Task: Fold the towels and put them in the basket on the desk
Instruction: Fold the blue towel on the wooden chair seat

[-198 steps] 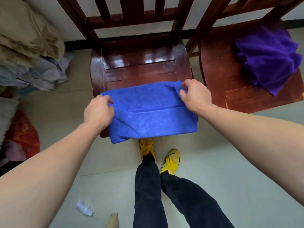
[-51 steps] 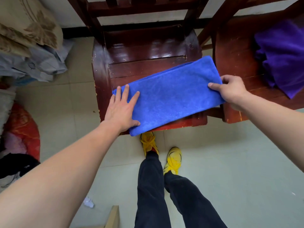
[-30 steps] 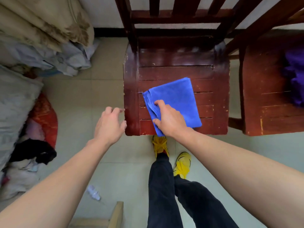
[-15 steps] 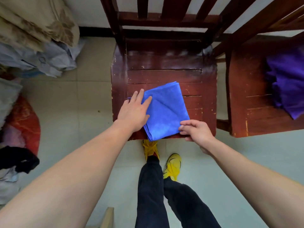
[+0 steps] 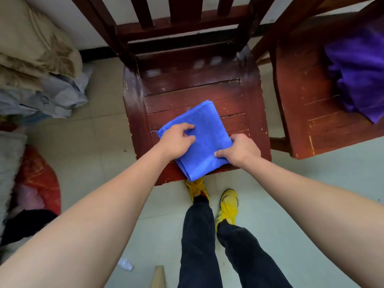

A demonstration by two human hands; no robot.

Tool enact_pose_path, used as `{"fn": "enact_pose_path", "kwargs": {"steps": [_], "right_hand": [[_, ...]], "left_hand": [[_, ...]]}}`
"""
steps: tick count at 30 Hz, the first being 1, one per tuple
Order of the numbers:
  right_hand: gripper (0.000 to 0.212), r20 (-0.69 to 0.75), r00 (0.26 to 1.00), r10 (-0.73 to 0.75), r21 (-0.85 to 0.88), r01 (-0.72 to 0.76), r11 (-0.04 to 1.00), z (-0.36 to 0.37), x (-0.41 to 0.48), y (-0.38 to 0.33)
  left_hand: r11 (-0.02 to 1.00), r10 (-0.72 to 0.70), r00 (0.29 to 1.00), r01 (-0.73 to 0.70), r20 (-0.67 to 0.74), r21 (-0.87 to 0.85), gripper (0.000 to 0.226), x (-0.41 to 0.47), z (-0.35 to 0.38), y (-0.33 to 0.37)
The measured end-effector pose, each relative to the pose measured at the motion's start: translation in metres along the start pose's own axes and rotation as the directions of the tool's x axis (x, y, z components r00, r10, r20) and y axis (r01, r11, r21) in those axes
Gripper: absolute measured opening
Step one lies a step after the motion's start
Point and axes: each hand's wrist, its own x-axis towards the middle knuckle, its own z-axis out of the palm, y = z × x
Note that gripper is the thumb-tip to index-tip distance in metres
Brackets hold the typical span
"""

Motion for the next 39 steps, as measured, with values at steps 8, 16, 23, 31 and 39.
{"fn": "enact_pose_path", "kwargs": {"steps": [8,16,23,31,39], "right_hand": [[0.032,-0.441,0.633,-0.636,-0.401,0.495,0.770,-0.040,-0.012,0.001],[0.047,-0.220,0.667,-0.712,-0.674,0.424,0.605,0.004,-0.025,0.045],[0.052,-0.125,0.719,-0.684,-0.704,0.422,0.572,0.019,-0.027,0.050],[0.039,-0.079,0.714,-0.696,-0.668,0.480,0.568,0.013,-0.031,0.057],[0.018,-0.159,0.756,-0.635,-0.541,0.471,0.697,0.015,-0.008,0.050]], "left_hand": [[0.609,-0.263,0.952,0.290,0.156,-0.739,0.066,0.018,-0.032,0.039],[0.860,-0.248,0.948,0.121,-0.198,-0.496,0.026,0.007,-0.015,0.025],[0.990,-0.129,0.931,0.105,-0.343,-0.089,0.036,-0.009,0.000,-0.001],[0.609,0.496,0.868,-0.341,-0.008,0.716,0.010,-0.007,0.000,0.001],[0.659,0.295,0.955,-0.224,0.027,0.718,0.017,0.007,0.003,-0.002]]}}
